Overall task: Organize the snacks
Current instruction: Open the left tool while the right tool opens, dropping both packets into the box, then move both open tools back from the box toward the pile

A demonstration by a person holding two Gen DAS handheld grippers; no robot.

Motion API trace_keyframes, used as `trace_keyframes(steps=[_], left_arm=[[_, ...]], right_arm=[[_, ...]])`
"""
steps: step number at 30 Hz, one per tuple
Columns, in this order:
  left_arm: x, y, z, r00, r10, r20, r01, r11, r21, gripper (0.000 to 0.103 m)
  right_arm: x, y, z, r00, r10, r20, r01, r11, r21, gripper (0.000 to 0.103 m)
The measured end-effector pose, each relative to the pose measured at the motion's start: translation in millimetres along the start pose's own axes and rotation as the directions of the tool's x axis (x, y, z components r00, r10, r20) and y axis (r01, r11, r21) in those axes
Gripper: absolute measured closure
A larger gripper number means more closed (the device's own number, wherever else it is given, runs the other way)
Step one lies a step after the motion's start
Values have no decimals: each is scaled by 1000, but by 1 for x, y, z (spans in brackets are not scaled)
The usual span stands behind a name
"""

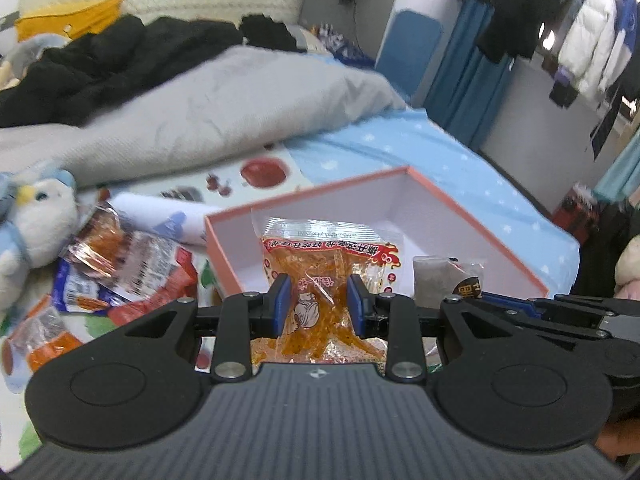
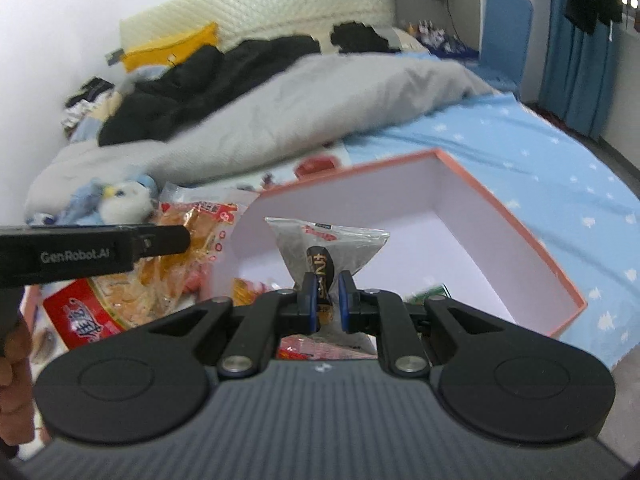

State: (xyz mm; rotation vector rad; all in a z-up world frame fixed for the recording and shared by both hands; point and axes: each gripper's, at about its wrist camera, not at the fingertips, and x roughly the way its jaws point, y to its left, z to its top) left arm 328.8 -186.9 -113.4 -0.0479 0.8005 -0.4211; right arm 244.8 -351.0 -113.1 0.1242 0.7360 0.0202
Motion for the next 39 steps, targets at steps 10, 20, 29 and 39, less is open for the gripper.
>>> trace_keyframes(steps=[10,20,29,39], left_arm=[[55,-10,-23,991,2,-137,4,999,41,67],[40,-14,-22,994,50,-93,-44,997,70,41],[-30,-14,-11,997,69,33,-71,996,58,40],[-120,-8,-19,976,121,181,-130,991,43,33]], right_arm=[[45,-23,-32,990,-15,-142,21,999,41,87],[40,-26,-31,993,-17,-115,24,998,59,55],[-9,-8,-16,1000,22,7,-22,998,61,55],[-76,25,-6,984,68,165,-73,997,25,55]])
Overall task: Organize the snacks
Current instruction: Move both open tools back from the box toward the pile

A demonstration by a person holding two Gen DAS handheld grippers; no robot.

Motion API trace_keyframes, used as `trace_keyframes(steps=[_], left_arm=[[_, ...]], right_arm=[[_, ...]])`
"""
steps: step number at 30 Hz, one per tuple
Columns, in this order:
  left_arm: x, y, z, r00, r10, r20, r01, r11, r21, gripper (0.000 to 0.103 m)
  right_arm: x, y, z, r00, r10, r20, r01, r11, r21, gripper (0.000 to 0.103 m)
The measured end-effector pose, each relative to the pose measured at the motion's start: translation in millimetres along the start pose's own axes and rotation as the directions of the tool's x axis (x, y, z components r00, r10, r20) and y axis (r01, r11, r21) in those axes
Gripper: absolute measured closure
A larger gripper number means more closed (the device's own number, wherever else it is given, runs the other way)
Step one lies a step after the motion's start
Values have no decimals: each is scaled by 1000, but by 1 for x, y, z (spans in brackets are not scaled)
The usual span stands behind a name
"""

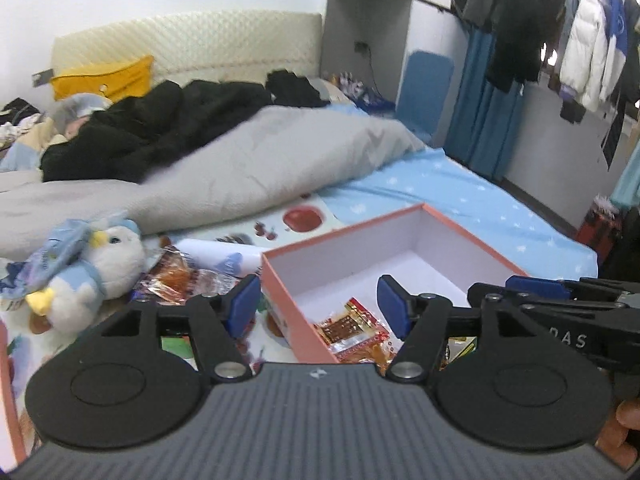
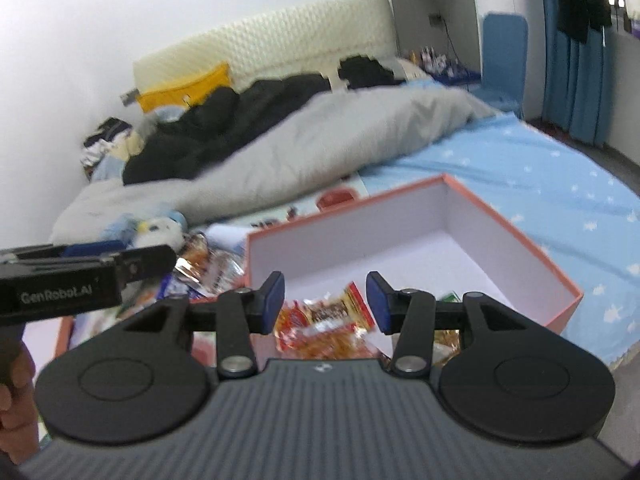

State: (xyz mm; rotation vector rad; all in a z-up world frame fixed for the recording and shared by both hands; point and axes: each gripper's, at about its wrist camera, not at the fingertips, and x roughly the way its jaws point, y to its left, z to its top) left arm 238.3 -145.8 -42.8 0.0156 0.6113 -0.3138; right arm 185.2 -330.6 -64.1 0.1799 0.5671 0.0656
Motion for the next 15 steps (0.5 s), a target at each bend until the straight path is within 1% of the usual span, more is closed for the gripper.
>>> trace_keyframes(steps=[4,6,10,15], left_arm=[[-32,12,-6,999,24,44,-23,999,-25,30],[-48,19,-10,998,37,58,-35,999,-37,30],[-74,31,-23,995,70,76,-66,996,-53,30],[-102,45,-42,987,121,107,-114,991,-69,30]], right_arm=[[-17,11,-2,998,-7,57,7,1000,14,55],[-23,17,-4,997,9,72,-10,1000,18,54],[-29,36,-11,996,35,83,-33,999,-23,54],[-33,58,-25,995,75,72,-72,996,-49,54]])
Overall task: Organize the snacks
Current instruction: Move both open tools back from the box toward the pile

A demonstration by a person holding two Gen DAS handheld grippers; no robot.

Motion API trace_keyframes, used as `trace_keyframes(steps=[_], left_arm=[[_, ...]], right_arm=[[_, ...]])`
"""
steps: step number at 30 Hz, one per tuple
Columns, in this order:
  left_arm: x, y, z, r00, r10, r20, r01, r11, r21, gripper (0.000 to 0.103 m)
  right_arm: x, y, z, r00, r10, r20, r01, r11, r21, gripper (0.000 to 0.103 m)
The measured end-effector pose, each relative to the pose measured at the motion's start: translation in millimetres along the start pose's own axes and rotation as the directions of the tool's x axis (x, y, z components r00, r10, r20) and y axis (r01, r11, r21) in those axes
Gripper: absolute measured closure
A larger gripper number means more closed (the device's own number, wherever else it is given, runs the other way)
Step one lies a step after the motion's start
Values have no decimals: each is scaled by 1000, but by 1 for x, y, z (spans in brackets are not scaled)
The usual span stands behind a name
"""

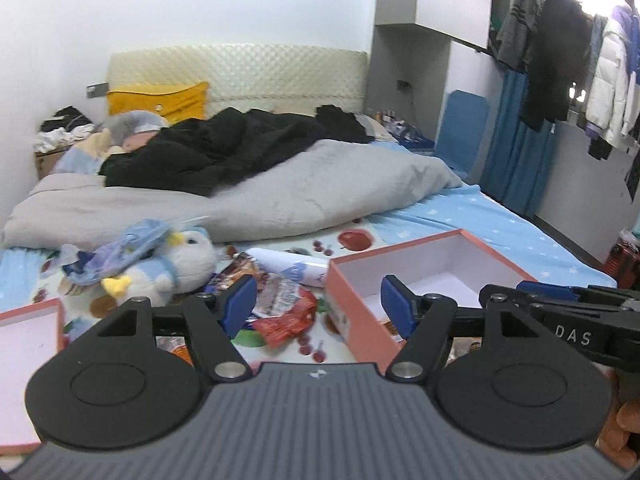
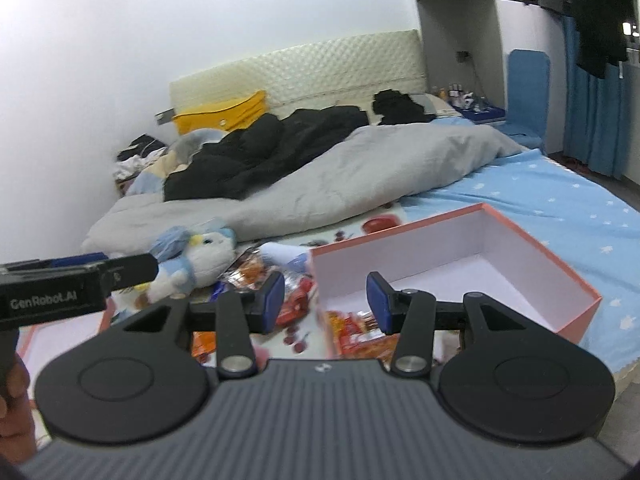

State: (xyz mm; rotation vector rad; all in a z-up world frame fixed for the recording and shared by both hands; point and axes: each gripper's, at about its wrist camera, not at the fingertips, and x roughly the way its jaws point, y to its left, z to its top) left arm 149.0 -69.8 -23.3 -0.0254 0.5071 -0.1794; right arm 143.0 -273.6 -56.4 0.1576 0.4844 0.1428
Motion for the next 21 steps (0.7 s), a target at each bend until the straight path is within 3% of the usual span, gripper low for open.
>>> trace_keyframes(steps=[7,21], left_arm=[[-29,28,-30,999,41,-7,-41,997,-60,29],[-48,56,-80,995,76,-61,-83,988,-132,29]], right_arm=[[-12,30,-18,998,66,-15,-67,995,-68,55],[-29,63,-50,988,142,-66,-149,982,-114,55]])
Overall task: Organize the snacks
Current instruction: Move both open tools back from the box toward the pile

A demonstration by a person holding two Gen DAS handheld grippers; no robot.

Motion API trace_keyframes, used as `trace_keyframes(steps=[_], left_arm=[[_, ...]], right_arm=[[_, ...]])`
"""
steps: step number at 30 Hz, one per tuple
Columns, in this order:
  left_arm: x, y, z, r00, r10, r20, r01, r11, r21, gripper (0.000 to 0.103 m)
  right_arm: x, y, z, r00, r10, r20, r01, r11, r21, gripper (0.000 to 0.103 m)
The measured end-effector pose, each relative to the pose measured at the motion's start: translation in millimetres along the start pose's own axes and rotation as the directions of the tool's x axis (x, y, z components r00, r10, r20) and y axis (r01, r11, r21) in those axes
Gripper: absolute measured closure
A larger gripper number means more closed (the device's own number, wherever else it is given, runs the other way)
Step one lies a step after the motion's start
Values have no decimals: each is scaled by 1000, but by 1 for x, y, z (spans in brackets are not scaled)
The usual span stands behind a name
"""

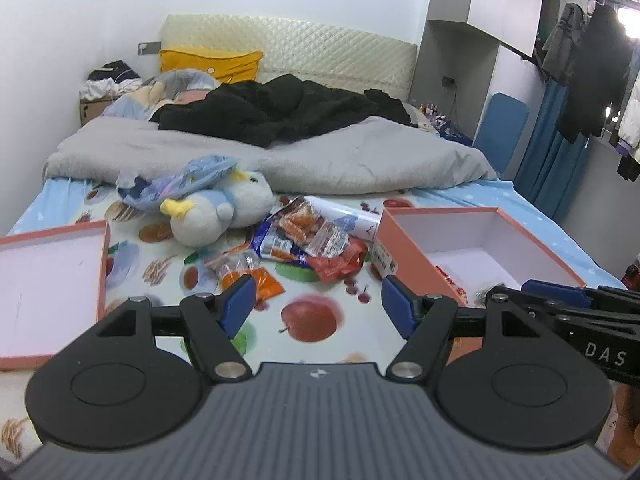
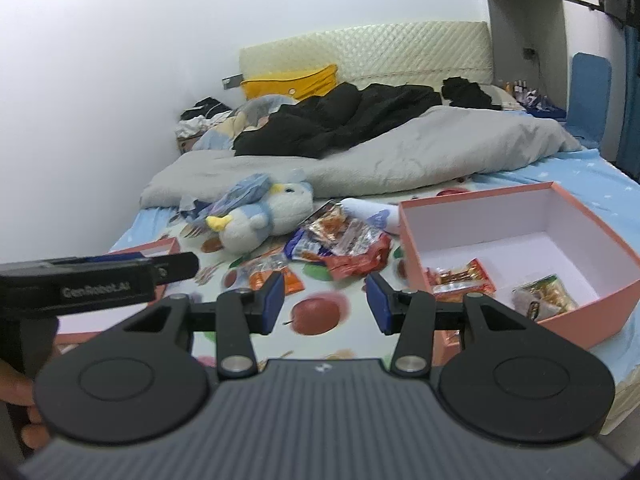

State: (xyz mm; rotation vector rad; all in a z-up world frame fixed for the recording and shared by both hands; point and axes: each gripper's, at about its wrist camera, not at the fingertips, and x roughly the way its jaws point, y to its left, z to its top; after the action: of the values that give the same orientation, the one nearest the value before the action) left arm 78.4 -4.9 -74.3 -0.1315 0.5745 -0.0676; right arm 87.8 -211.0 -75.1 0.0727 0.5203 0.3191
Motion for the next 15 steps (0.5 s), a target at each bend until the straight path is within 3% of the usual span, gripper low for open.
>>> trace_keyframes(steps=[15], left_arm=[[-1,29,-54,995,21,-100,-29,997,-77,29]], right_arm=[[-6,26,-27,999,15,-46,-18,998,-67,55]])
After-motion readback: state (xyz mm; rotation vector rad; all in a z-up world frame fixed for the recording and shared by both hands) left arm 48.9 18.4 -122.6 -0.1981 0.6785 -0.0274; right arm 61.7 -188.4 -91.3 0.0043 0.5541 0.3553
